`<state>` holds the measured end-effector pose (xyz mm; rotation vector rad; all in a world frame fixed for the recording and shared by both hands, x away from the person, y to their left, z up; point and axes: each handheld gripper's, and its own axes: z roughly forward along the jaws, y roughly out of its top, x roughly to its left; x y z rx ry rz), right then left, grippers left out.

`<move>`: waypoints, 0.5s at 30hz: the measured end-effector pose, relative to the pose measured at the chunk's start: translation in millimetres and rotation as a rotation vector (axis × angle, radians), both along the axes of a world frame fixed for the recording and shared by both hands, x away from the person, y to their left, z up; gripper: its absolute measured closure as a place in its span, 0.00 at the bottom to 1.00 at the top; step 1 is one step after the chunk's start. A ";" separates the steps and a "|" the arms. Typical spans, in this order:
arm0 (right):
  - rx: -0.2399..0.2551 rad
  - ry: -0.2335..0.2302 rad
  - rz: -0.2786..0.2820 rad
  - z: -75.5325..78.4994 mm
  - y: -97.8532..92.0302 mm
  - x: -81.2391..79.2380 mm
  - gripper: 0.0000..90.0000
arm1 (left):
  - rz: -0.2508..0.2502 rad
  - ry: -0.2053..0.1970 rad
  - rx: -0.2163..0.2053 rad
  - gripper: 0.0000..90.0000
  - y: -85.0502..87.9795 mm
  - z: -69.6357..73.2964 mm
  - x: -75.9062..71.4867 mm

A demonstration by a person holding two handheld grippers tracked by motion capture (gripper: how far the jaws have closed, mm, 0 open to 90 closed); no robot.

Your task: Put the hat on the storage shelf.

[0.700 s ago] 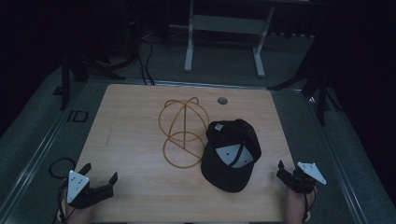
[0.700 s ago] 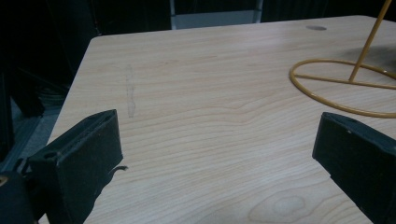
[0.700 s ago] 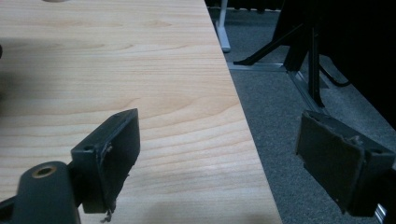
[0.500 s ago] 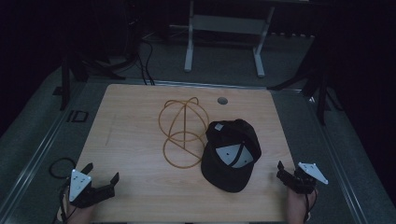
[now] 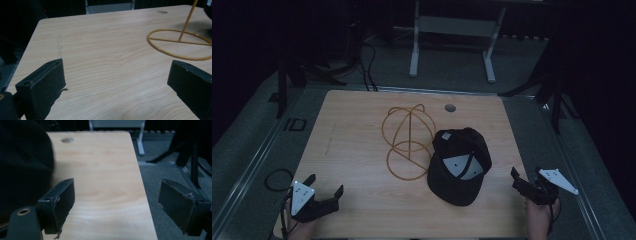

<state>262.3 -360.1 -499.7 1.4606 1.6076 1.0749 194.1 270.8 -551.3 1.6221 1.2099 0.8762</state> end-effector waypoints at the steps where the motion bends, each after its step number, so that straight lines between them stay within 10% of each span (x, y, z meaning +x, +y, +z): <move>1: -0.007 -0.003 0.031 16.2 4.2 -0.1 0.15 | -0.004 0.011 -0.002 0.02 -0.6 -0.2 0.8; 15: -0.014 -0.015 0.243 95.9 46.6 12.7 0.13 | -0.014 0.036 -0.043 0.02 -3.9 -1.1 1.7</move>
